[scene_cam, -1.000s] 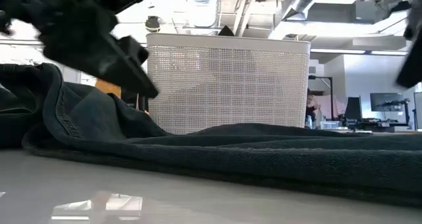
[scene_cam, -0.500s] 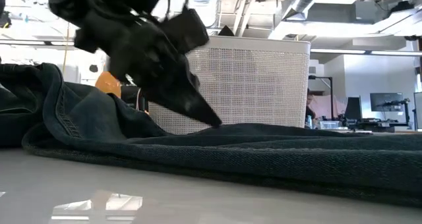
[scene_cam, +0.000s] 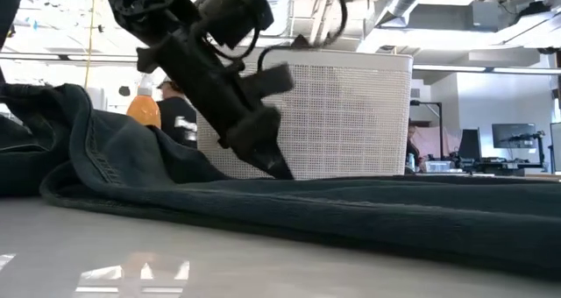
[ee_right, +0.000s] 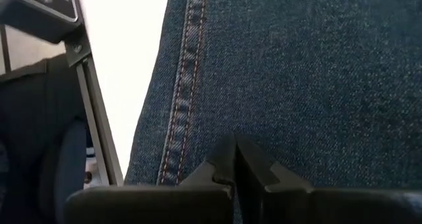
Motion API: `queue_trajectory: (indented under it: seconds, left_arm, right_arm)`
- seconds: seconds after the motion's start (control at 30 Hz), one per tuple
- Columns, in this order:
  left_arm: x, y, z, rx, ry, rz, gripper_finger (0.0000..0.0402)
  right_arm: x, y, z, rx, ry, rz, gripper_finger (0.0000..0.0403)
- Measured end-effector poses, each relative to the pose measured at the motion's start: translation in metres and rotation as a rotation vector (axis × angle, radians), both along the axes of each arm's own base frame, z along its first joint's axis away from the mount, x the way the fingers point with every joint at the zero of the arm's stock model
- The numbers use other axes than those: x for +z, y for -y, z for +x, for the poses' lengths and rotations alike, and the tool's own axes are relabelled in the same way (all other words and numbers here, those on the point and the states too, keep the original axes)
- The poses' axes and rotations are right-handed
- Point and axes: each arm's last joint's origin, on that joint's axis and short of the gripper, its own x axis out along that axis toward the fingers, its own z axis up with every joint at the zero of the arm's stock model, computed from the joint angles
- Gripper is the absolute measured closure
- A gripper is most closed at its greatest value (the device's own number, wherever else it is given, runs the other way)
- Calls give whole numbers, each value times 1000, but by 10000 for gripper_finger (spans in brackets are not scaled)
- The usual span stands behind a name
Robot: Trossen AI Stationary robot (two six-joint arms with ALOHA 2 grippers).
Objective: Fold laundry
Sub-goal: Fold the dark blue jeans
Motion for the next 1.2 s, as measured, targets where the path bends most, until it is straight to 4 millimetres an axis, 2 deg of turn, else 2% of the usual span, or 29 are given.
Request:
queue_trajectory:
  seconds: [0.1, 0.17, 0.3, 0.47, 0.57, 0.67, 0.8, 0.97, 1.2]
  left_arm:
    - [-1, -5, -2, 53, -15, 14, 294]
    - [6, -4, -3, 44, -2, 22, 306]
    - [40, 6, -7, -19, 98, 56, 340]
    - [71, 24, -16, -153, 177, 62, 381]
    - [76, 36, -16, -319, 209, -66, 398]
    - [59, 49, -12, -427, 166, -183, 399]
    - [27, 56, -4, -396, 115, -165, 401]
    - [-1, 41, 0, -275, 32, -153, 401]
    - [-8, 29, 0, -161, -1, -115, 401]
  right_arm:
    - [3, 2, -1, 29, 6, -24, 378]
    - [6, 4, 0, 55, 14, -46, 378]
    - [21, 13, 3, 78, 37, -77, 378]
    - [43, 25, 2, 91, 80, -124, 378]
    - [52, 28, -2, 83, 75, -113, 378]
    - [53, 24, -11, 92, 42, -81, 378]
    - [52, 13, -24, 97, 4, -22, 378]
    - [50, 2, -43, 36, -53, 65, 378]
    - [50, -8, -60, -14, -66, 117, 378]
